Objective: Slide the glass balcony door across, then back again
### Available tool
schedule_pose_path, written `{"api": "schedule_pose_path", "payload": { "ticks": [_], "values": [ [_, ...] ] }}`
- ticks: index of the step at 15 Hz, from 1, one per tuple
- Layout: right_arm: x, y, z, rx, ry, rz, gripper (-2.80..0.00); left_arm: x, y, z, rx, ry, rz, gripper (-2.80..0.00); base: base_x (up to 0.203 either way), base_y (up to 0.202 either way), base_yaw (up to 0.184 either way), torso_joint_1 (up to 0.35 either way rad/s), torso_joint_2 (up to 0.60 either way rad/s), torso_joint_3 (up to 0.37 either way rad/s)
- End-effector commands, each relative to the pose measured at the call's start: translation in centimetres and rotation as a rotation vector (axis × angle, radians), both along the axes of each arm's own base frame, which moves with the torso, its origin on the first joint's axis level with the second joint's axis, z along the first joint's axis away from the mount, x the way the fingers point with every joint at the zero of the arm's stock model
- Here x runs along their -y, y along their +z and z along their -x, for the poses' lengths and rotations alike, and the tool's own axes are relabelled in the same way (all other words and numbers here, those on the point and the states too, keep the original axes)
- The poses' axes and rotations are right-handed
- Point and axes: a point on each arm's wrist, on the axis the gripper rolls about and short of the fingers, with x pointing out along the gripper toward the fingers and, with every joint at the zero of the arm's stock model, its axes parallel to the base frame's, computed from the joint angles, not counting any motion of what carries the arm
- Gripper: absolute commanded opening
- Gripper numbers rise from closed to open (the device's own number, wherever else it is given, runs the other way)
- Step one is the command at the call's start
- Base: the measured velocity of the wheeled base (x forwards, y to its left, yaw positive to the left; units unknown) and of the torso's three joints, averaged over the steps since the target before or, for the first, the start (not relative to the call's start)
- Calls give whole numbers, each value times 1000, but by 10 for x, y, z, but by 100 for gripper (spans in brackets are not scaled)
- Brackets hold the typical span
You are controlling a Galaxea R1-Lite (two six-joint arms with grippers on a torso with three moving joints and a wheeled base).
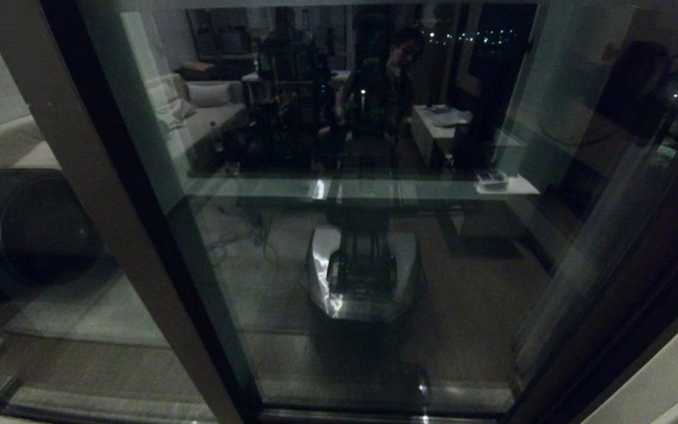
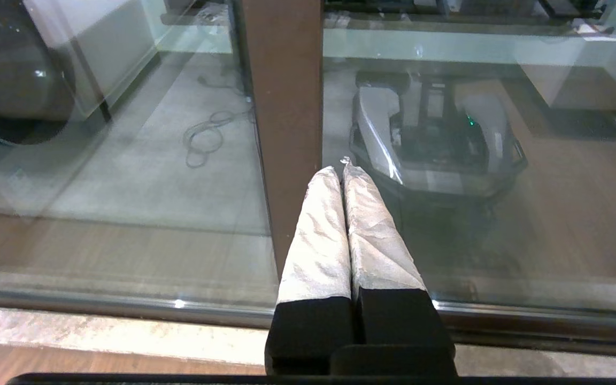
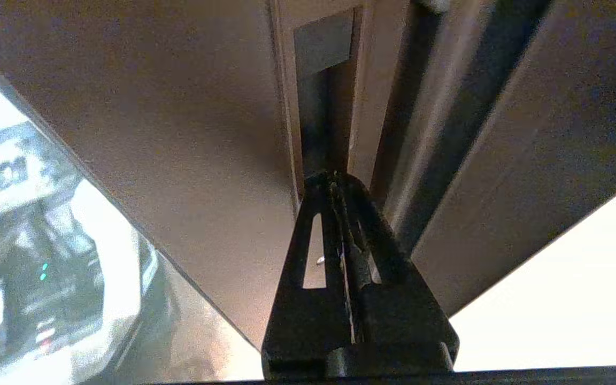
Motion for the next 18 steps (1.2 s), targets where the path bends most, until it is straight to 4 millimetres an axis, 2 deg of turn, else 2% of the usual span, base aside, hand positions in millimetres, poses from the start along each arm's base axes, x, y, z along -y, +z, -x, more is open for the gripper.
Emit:
{"api": "schedule_pose_path", "payload": {
  "ticks": [1, 3, 5, 9, 11, 13, 16, 18],
  "values": [
    [2, -1, 0, -5, -3, -4, -280, 0, 0, 0, -1, 0, -1, -280, 0, 0, 0, 0, 0, 0],
    [0, 3, 5, 5, 1, 0, -280, 0, 0, 0, -1, 0, -1, -280, 0, 0, 0, 0, 0, 0],
    [-10, 17, 25, 45, 23, 15, -280, 0, 0, 0, -1, 0, -1, -280, 0, 0, 0, 0, 0, 0],
    [-40, 57, 89, 119, 58, 134, -280, 0, 0, 0, -1, 0, 0, -280, 0, 0, 0, 0, 0, 0],
    [-55, 71, 119, 135, 69, 183, -280, 0, 0, 0, -1, 0, 0, -280, 0, 0, 0, 0, 0, 0],
    [-67, 79, 140, 156, 103, 205, -280, 0, 0, 0, -1, 0, 0, -280, 0, 0, 0, 0, 0, 0],
    [-88, 86, 165, 243, 400, 125, -280, 0, 0, 0, -1, 0, 1, -280, 0, 0, 0, 0, 0, 0],
    [-108, 91, 196, 341, 582, 33, -280, 0, 0, 0, -1, 0, 1, -280, 0, 0, 0, 0, 0, 0]
  ]
}}
